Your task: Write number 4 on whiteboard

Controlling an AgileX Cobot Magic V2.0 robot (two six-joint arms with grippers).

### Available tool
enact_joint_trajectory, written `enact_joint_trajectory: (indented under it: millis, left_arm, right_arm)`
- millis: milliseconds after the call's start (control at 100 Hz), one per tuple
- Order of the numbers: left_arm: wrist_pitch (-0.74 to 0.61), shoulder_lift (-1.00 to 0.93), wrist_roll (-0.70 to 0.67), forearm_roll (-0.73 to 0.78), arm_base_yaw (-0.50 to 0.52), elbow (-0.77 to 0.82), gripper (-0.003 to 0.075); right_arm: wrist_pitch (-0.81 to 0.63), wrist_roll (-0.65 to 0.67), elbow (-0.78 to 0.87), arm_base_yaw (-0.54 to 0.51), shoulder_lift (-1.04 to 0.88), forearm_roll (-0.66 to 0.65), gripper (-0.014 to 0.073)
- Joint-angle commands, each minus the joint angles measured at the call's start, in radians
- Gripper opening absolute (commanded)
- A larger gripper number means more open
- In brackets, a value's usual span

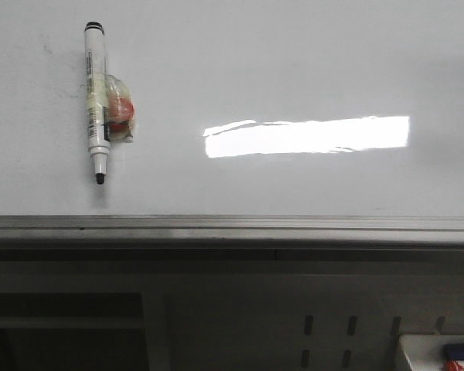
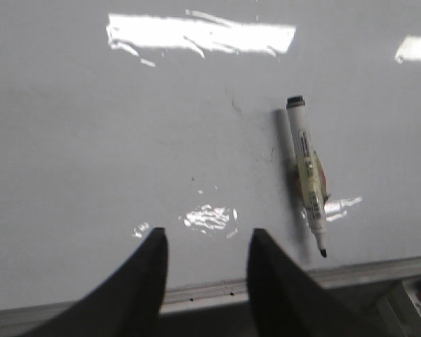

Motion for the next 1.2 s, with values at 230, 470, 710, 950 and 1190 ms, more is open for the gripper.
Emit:
enact_joint_trajectory:
  millis: [230,470,710,950,1190]
  left_arm:
    - [0.034,0.357,0.334,-0.610,0.000,-0.086,0.0425]
    - [0.002,0.513,0.425,-0.710,-0.053,-0.086,0.0417]
    - [-0.264,0.601,0.418,-0.692,-0.277,-0.086,0.0417]
    - [-0.416,0.728,0.411,-0.694,-0.365,-0.086,0.0389]
    - [-0.458,0.817,0.411,-0.696,-0.365,-0.086,0.0266]
  right_arm:
    - [-0.012,-0.021,-0.129,0.036,0.146,0.006,0.0477]
    - [-0.006,-0.021,-0.129,0.063,0.169,0.002,0.0477]
    - [-0.003,-0.021,-0.129,0.063,0.186,0.002,0.0477]
    - [0.015,-0.021,-0.129,0.063,0.186,0.002,0.0477]
    - [0.019,-0.021,-0.129,0.063,0.186,0.002,0.0477]
